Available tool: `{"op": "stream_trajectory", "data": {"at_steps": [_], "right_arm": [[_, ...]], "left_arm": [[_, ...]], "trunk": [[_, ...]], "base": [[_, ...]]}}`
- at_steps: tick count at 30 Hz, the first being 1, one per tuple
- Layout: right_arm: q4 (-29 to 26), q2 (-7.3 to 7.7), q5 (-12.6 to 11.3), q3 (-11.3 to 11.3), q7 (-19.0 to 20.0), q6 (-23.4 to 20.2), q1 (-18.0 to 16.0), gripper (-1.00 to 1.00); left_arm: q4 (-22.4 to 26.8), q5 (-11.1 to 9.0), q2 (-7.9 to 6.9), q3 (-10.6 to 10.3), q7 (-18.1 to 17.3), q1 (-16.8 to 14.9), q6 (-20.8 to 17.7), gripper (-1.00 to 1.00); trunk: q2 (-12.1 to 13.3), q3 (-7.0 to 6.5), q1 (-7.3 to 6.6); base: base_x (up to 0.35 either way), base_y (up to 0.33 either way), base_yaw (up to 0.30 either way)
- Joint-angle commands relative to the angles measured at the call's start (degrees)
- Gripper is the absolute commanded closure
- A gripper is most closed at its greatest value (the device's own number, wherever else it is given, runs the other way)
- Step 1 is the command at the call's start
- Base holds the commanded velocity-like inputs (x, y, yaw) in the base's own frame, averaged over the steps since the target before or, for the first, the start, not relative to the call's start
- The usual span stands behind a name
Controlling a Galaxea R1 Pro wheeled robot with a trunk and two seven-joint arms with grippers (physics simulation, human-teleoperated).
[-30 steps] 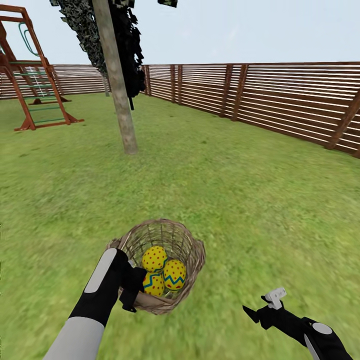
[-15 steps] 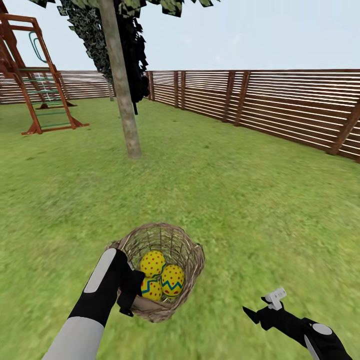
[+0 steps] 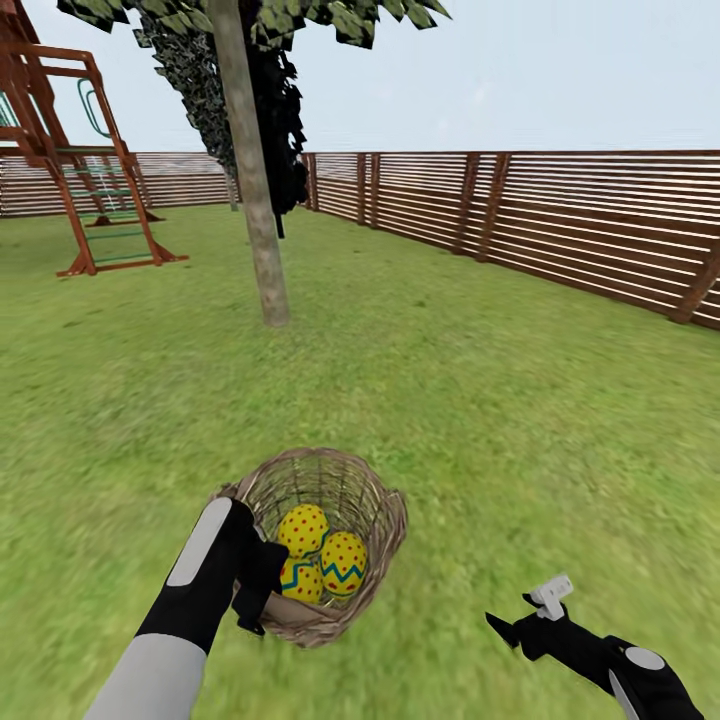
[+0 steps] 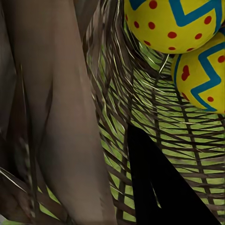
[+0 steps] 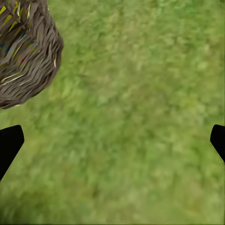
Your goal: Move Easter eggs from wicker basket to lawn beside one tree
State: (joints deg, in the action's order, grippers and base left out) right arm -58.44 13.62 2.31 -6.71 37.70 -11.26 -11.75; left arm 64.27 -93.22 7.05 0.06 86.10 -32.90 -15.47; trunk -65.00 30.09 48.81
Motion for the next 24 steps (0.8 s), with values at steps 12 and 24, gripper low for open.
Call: {"op": "stream_trajectory", "data": {"at_steps": [12,24], "right_arm": [[-0.19,0.00,-0.11,-0.24,0.47,-0.26,-0.02,-1.00],[-0.21,-0.05,-0.12,-0.24,0.36,-0.26,-0.02,-1.00]], "left_arm": [[-0.37,-0.17,-0.08,0.03,-0.24,-0.06,-1.44,1.00],[-0.37,-0.12,-0.01,0.03,-0.49,-0.06,-1.28,1.00]], "trunk": [[-0.03,-0.42,0.04],[-0.03,-1.21,0.04]], "base": [[0.337,0.070,0.025],[0.338,0.000,0.000]]}}
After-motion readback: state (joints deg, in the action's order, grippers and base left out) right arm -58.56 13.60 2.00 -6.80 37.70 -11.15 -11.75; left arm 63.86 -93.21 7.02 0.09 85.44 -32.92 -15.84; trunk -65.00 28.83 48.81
